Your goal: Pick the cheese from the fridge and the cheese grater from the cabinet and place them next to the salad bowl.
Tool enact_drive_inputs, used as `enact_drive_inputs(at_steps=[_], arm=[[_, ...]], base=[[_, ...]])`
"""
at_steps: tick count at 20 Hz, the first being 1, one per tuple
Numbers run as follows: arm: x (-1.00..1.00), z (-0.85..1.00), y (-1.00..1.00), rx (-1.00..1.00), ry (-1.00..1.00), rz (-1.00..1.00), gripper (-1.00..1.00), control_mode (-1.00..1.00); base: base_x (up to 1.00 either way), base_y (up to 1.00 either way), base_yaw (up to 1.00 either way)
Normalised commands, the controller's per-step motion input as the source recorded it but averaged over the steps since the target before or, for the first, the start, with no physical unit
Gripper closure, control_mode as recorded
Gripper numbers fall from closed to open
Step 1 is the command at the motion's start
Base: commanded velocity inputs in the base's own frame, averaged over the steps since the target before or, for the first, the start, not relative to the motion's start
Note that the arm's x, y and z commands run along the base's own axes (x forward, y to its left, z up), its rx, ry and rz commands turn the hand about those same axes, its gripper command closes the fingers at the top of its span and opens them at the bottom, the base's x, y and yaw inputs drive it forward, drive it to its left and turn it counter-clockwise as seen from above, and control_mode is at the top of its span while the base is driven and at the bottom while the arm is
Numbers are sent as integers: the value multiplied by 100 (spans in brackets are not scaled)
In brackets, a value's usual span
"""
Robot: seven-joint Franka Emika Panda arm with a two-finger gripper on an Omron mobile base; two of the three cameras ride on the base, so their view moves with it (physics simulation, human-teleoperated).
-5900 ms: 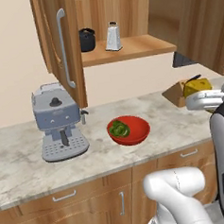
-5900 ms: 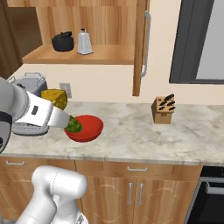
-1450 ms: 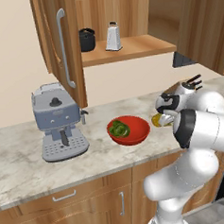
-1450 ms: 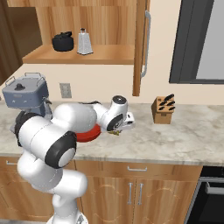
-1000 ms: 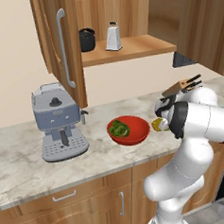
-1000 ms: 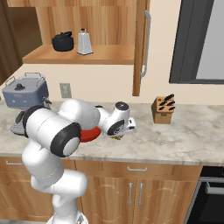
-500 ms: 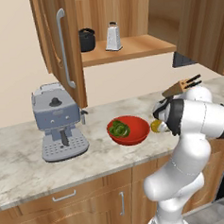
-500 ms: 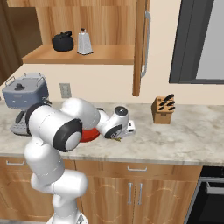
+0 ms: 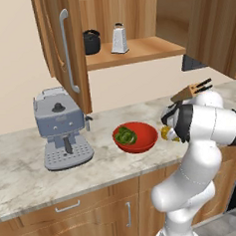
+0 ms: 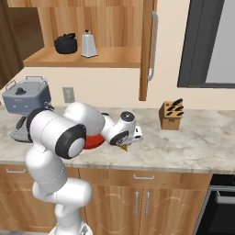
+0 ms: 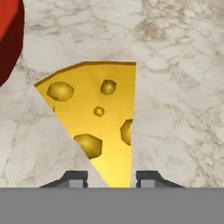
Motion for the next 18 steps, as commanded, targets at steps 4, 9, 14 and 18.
enact_drive_inputs(at_steps=[4, 9, 14, 18], arm=[[-4, 3, 4, 0, -1, 0, -100, -100], [-43, 50, 4, 0, -18, 0, -100, -100], [-7, 84, 10, -3, -8, 0, -100, -100], [0, 81, 11, -10, 15, 0, -100, -100]], base=[[0, 0, 0], [0, 0, 0], [0, 0, 0], [0, 0, 0]])
